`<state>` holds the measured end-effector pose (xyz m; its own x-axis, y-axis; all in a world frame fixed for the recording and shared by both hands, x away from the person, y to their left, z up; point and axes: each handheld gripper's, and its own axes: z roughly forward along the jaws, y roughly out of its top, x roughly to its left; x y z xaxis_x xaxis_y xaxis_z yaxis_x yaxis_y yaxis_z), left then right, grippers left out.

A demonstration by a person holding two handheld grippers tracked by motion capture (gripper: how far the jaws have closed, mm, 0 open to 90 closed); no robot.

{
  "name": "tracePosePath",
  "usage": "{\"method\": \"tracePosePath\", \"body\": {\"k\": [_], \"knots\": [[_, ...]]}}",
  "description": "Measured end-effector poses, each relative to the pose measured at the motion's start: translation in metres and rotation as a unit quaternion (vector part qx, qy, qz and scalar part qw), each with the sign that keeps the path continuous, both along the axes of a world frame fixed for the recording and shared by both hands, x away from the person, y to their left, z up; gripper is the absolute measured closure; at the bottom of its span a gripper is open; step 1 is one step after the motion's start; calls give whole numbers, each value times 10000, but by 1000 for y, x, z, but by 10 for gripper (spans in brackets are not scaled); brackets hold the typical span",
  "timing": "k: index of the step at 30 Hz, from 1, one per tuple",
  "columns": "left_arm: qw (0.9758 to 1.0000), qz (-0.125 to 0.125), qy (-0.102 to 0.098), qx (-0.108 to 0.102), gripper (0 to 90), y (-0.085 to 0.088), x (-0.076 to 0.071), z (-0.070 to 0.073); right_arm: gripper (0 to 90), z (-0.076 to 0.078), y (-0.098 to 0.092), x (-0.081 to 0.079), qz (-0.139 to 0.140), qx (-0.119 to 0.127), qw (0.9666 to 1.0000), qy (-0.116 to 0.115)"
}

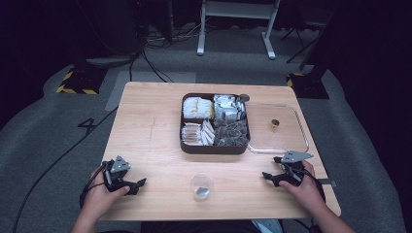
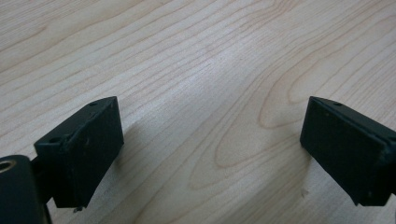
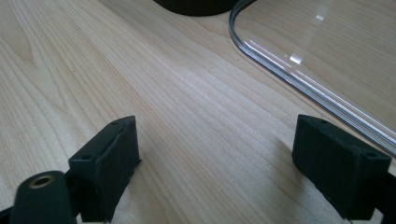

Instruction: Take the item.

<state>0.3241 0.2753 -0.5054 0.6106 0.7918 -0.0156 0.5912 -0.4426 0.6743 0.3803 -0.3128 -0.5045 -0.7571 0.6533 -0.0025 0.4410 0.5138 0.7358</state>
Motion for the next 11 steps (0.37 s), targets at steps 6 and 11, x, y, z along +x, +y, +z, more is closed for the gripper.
{"method": "tracePosePath", "body": {"k": [6,11], "knots": [[9999,-67,37,77,1,-1,5,0,148,0,0,0,0,0,10000,0],[10000,-53,46,62,1,-2,5,-1,148,0,0,0,0,0,10000,0]]}}
